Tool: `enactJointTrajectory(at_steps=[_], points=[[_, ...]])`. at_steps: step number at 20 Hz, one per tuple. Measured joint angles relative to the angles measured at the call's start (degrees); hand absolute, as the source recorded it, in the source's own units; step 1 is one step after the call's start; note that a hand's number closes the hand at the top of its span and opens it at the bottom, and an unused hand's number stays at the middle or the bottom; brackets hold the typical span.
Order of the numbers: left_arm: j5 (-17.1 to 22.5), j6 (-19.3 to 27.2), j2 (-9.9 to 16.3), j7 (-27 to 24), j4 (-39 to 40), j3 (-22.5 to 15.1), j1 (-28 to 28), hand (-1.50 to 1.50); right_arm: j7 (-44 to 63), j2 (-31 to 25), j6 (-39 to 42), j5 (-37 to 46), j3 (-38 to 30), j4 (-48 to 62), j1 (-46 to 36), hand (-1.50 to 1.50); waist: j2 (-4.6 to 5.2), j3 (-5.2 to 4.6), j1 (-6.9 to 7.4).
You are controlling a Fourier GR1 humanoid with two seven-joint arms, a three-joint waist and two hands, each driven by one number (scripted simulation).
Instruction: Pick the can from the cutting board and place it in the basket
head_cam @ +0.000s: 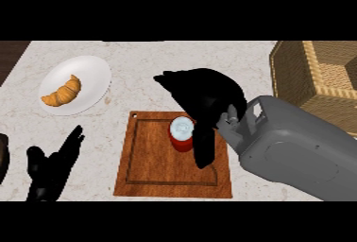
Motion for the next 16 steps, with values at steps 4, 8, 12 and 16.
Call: enactJointTrajectory(at_steps=[4, 8, 12, 16], points=[[-0.68, 0.06, -0.75, 0.15, 0.0, -0.19, -0.19, 0.0, -0.58, 0.71, -0.69, 2.96, 0.83, -0.57, 2.88, -1.5, -0.04, 0.04, -0.09], [-1.04, -0.78, -0.77, -0.52, 0.63, 0.23, -0.23, 0.0, -2.29, 1.17, -1.54, 6.68, 1.66, -0.39, 6.18, -1.5, -0.02, 0.11, -0.06], [-1.1, -1.08, -1.02, 1.4, 1.03, 0.37, -1.42, 0.0, -3.22, 3.57, -2.4, 10.23, 2.26, 1.64, 7.61, -1.5, 0.04, 0.13, 0.11], [-1.39, -1.75, -1.21, 0.46, 1.37, 0.94, -1.08, 0.0, -4.31, 4.6, -2.86, 13.13, 2.27, 2.61, 9.63, -1.5, 0.0, 0.17, 0.16]])
